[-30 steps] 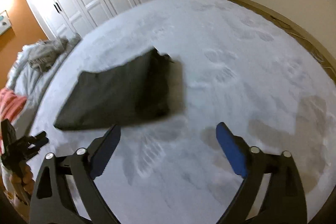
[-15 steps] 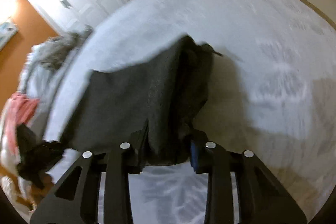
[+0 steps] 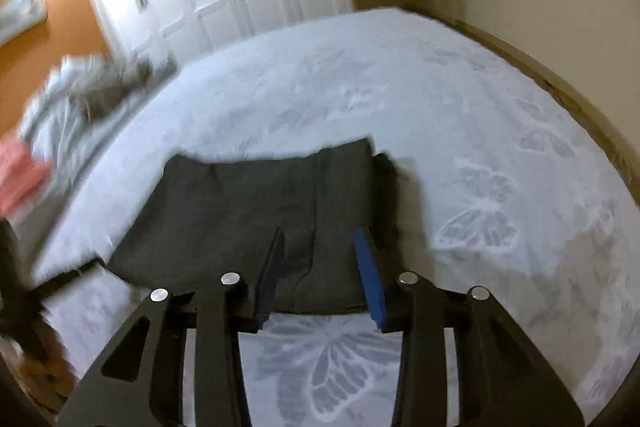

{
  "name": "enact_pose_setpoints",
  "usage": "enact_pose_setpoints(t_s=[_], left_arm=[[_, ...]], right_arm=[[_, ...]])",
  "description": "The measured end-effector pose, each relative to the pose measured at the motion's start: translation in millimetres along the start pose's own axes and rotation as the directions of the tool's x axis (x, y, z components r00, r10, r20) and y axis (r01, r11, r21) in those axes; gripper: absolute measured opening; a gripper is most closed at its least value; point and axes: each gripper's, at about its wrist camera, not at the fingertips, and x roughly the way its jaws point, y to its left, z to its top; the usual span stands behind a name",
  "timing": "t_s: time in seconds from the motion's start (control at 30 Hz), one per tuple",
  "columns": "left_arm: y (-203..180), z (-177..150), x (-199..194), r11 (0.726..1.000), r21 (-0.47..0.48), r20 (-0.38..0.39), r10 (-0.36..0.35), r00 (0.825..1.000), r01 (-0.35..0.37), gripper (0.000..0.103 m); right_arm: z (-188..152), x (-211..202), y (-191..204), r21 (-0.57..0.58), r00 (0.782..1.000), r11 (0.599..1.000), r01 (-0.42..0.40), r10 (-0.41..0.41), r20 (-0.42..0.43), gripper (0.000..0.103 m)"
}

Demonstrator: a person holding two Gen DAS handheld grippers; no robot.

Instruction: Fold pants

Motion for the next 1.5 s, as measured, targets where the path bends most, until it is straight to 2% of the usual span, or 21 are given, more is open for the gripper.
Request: enact_pose_setpoints(t_s=[0.03, 0.07, 0.13, 0.2, 0.23, 0.27, 0.3, 0.37, 0.4, 0.5, 0.6, 0.7, 0.8, 0.9, 0.97, 1.0, 1.07, 1.17, 1.23, 1.33, 1.5], left_arm=[[-6, -2, -8, 0.999, 0.024, 0.008, 0.023, 1.0, -0.023, 0.025], [-12, -5, -15, 0.997, 0.059, 0.023, 0.045, 0.999, -0.047, 0.025], [-20, -12, -34, 0.99, 0.112, 0.054, 0.077, 0.996, -0.083, 0.028], [-28, -20, -50, 0.979, 0.168, 0.093, 0.102, 0.99, -0.116, 0.045], [-32, -26, -64, 0.971, 0.192, 0.121, 0.117, 0.986, -0.139, 0.049], [-34, -32, -75, 0.967, 0.207, 0.143, 0.123, 0.982, -0.151, 0.057], [-37, -37, -85, 0.961, 0.22, 0.164, 0.13, 0.978, -0.165, 0.065], [-43, -50, -109, 0.948, 0.248, 0.213, 0.147, 0.966, -0.199, 0.074], [-45, -56, -120, 0.944, 0.254, 0.231, 0.154, 0.961, -0.212, 0.081], [-49, -80, -146, 0.936, 0.271, 0.263, 0.155, 0.952, -0.227, 0.089], [-48, -106, -150, 0.926, 0.292, 0.269, 0.161, 0.95, -0.24, 0.092], [-47, -125, -146, 0.921, 0.3, 0.29, 0.162, 0.943, -0.25, 0.092], [-48, -134, -132, 0.92, 0.303, 0.291, 0.16, 0.943, -0.25, 0.092], [-46, -137, -118, 0.919, 0.3, 0.265, 0.176, 0.948, -0.254, 0.092], [-41, -137, -110, 0.931, 0.278, 0.244, 0.171, 0.955, -0.237, 0.092], [-38, -138, -106, 0.935, 0.266, 0.236, 0.172, 0.956, -0.234, 0.092], [-34, -138, -99, 0.936, 0.252, 0.239, 0.188, 0.953, -0.247, 0.092], [-29, -140, -89, 0.938, 0.238, 0.241, 0.195, 0.951, -0.253, 0.092], [-28, -140, -79, 0.94, 0.248, 0.199, 0.189, 0.962, -0.236, 0.092], [-28, -140, -74, 0.94, 0.252, 0.182, 0.187, 0.965, -0.23, 0.092], [-32, -143, -75, 0.931, 0.263, 0.203, 0.201, 0.958, -0.251, 0.092]], right_arm=[[-8, 11, -6, 0.003, 0.999, 1.0, 0.012, -0.012, -0.032, 0.034], [-13, 7, -15, 0.04, 1.0, 0.999, -0.015, 0.015, -0.001, 0.035], [-13, -21, -26, 0.137, 0.999, 0.99, -0.006, 0.001, 0.038, 0.036], [-16, -63, -28, 0.16, 0.994, 0.986, -0.042, 0.026, 0.103, 0.038], [-20, -85, -27, 0.144, 0.99, 0.988, -0.053, 0.033, 0.138, 0.04], [-22, -100, -24, 0.134, 0.986, 0.99, -0.047, 0.024, 0.164, 0.054], [-32, -129, -20, 0.116, 0.976, 0.993, -0.026, 0.0, 0.216, 0.063], [-44, -158, -10, 0.085, 0.961, 0.996, -0.01, -0.014, 0.277, 0.091], [-60, -177, -5, 0.069, 0.951, 0.998, 0.01, -0.031, 0.308, 0.095], [-99, -193, 7, 0.025, 0.939, 0.999, 0.035, -0.041, 0.342, 0.098], [-129, -177, 16, 0.007, 0.942, 0.999, 0.045, -0.044, 0.332, 0.098], [-156, -163, 20, 0.036, 0.942, 0.994, 0.1, -0.106, 0.318, 0.098], [-162, -161, 26, 0.032, 0.931, 0.994, 0.101, -0.106, 0.349, 0.098], [-163, -153, 29, 0.034, 0.933, 0.996, 0.078, -0.085, 0.349, 0.098], [-165, -141, 29, 0.051, 0.94, 0.995, 0.085, -0.097, 0.326, 0.098], [-167, -132, 30, 0.052, 0.95, 0.994, 0.092, -0.103, 0.294, 0.098], [-164, -120, 28, 0.06, 0.965, 0.992, 0.107, -0.119, 0.236, 0.098], [-164, -109, 21, 0.101, 0.975, 0.989, 0.107, -0.124, 0.185, 0.098], [-165, -105, 16, 0.123, 0.98, 0.988, 0.095, -0.114, 0.161, 0.098], [-166, -101, 16, 0.121, 0.983, 0.988, 0.094, -0.112, 0.143, 0.098], [-169, -106, 25, 0.086, 0.98, 0.991, 0.105, -0.118, 0.16, 0.098]])
